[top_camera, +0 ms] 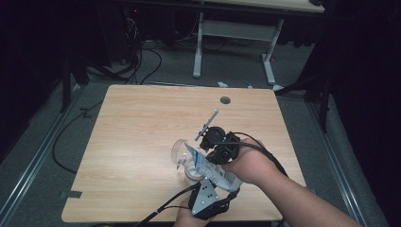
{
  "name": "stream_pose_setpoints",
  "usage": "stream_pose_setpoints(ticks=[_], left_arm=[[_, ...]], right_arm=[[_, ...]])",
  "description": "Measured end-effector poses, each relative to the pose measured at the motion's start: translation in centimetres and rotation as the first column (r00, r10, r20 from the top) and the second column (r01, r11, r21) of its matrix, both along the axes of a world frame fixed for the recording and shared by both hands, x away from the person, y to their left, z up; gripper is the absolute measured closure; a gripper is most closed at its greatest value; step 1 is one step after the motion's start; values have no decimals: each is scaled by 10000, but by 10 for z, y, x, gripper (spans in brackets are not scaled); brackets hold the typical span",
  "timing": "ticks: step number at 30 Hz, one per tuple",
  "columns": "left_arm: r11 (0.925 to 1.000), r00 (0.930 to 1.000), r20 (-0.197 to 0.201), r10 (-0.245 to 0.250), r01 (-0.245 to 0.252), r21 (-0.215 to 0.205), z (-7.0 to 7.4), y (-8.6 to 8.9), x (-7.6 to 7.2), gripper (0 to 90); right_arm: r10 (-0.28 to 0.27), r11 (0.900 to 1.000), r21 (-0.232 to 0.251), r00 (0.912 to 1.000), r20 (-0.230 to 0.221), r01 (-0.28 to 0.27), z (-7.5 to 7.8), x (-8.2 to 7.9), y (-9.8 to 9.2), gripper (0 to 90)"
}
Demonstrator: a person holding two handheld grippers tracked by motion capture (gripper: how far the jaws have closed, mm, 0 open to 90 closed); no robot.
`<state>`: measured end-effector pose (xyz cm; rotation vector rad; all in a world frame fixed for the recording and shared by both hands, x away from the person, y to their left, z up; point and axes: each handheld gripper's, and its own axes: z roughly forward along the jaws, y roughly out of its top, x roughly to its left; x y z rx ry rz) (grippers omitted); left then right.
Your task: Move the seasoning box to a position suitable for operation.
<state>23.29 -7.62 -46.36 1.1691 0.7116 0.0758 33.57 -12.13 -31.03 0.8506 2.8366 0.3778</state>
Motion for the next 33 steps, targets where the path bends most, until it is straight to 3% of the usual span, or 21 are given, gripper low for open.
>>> stream_pose_setpoints(ticks=[33], left_arm=[[9990,9998,7,-180,180,400,-15,3,-2,567]], right_arm=[[-101,9999,-5,9998,-152,101,-2,-5,-6,900]])
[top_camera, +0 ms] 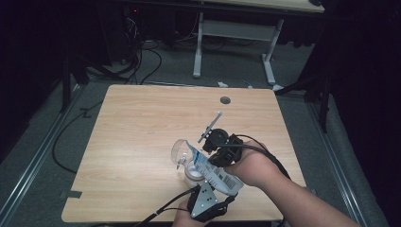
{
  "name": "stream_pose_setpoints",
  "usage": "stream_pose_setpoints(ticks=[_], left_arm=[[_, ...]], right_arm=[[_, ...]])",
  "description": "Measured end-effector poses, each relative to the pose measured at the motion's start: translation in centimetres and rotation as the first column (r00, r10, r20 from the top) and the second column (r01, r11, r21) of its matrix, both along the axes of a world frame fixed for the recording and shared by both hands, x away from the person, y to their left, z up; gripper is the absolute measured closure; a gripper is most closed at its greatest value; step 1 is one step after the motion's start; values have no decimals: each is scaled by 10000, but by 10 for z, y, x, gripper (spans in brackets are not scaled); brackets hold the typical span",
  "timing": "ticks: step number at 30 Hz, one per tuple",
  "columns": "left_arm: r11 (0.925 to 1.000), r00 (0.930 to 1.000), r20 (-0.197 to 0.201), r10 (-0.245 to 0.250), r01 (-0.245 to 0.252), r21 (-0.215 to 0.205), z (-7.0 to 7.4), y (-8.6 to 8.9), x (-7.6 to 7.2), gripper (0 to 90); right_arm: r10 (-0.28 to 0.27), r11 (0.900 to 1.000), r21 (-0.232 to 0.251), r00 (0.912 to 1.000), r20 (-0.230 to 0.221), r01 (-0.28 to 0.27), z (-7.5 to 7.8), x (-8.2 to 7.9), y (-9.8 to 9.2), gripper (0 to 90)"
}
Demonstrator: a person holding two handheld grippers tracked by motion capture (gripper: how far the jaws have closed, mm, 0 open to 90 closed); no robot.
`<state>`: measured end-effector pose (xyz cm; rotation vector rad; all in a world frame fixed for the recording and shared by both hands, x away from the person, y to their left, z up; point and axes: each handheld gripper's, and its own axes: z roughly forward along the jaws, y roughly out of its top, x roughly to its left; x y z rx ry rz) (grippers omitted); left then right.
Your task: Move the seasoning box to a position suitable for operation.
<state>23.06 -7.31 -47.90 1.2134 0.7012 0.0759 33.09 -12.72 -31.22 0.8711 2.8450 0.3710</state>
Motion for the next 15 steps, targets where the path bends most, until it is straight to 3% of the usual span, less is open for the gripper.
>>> stream_pose_setpoints(ticks=[15], left_arm=[[9998,10000,-6,-16,17,210,-8,2,1,563]], right_arm=[[-52,10000,-28,9998,-179,52,-3,0,-2,900]])
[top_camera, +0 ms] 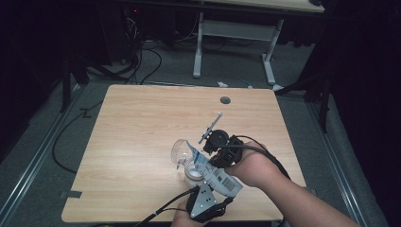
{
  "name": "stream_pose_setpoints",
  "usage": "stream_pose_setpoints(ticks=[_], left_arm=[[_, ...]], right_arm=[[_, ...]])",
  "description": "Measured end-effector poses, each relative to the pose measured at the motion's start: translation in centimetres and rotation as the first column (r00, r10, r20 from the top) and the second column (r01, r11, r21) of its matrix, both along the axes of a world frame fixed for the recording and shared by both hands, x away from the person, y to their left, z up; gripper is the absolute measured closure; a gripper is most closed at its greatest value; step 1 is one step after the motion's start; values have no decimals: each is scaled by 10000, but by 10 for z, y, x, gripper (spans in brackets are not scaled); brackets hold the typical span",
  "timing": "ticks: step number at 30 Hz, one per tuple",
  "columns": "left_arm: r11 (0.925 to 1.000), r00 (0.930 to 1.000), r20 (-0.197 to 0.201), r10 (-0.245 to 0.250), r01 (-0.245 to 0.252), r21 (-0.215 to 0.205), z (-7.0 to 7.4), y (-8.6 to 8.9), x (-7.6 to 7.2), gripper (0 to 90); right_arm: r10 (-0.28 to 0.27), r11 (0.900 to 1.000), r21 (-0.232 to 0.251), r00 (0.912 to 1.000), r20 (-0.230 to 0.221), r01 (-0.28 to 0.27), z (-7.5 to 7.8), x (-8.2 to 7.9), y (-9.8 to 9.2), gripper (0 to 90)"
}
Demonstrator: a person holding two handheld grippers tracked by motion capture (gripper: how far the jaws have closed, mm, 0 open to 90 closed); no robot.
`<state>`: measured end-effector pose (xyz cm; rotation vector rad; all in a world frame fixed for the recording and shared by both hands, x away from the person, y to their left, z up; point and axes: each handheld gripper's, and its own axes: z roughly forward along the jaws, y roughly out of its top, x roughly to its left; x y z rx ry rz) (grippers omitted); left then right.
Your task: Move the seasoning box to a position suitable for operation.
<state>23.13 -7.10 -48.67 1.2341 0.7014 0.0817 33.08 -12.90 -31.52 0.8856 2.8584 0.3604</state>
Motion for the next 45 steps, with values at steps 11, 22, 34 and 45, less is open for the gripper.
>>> stream_pose_setpoints(ticks=[11,22,34,45], left_arm=[[10000,10000,-76,9,-9,64,-5,2,1,562],[10000,9998,-203,41,-41,7,-9,3,2,557],[9999,9996,-263,107,-105,72,-13,5,4,556],[9997,9994,-300,175,-170,167,-17,6,7,552]], right_arm=[[-55,10000,4,10000,-48,55,-2,1,-1,900],[-49,9999,-153,10000,-49,48,-3,-1,1,900],[-107,9999,-70,9999,-82,106,-2,-2,-2,900],[-104,9999,-27,9999,-75,103,-2,-2,-4,900]])
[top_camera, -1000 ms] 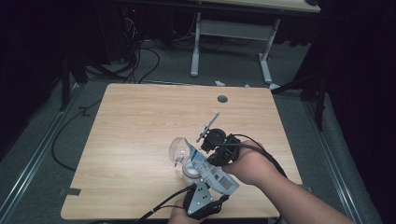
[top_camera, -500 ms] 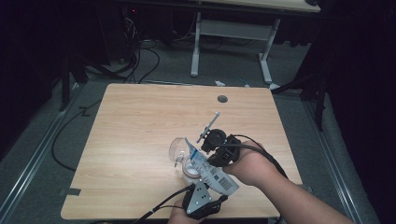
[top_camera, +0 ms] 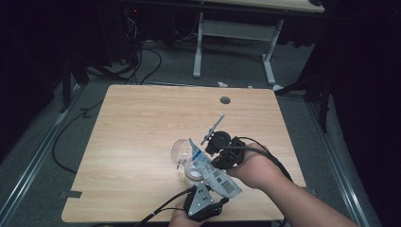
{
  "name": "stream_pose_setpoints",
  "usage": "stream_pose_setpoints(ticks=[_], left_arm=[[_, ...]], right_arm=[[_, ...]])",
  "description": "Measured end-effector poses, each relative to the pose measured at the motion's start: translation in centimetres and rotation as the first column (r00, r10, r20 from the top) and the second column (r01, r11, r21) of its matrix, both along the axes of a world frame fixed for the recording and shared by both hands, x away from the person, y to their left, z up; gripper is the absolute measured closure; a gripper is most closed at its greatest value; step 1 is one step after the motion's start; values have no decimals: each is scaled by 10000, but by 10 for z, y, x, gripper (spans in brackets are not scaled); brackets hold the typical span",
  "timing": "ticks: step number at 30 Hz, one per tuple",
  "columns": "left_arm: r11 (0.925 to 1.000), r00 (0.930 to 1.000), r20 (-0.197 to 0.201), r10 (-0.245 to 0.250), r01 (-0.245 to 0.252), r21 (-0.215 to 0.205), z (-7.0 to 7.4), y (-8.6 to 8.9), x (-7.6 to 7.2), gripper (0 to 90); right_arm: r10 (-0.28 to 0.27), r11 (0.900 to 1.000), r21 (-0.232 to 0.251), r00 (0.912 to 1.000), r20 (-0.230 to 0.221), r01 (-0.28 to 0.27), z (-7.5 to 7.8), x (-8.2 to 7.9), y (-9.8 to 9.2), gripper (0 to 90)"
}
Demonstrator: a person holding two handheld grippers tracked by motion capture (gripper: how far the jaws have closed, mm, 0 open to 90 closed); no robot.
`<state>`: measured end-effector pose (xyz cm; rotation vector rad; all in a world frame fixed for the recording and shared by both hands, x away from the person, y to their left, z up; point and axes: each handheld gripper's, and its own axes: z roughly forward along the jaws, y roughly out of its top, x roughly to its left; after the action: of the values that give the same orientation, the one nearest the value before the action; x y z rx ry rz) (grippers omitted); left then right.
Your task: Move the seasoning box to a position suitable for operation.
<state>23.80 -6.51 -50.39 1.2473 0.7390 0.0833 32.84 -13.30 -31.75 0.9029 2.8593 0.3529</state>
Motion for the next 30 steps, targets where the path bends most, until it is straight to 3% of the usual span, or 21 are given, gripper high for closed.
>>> stream_pose_setpoints(ticks=[30], left_arm=[[9998,9997,-180,153,-151,156,-9,2,6,524]], right_arm=[[-77,9999,-85,9999,-68,76,-1,0,0,900]])
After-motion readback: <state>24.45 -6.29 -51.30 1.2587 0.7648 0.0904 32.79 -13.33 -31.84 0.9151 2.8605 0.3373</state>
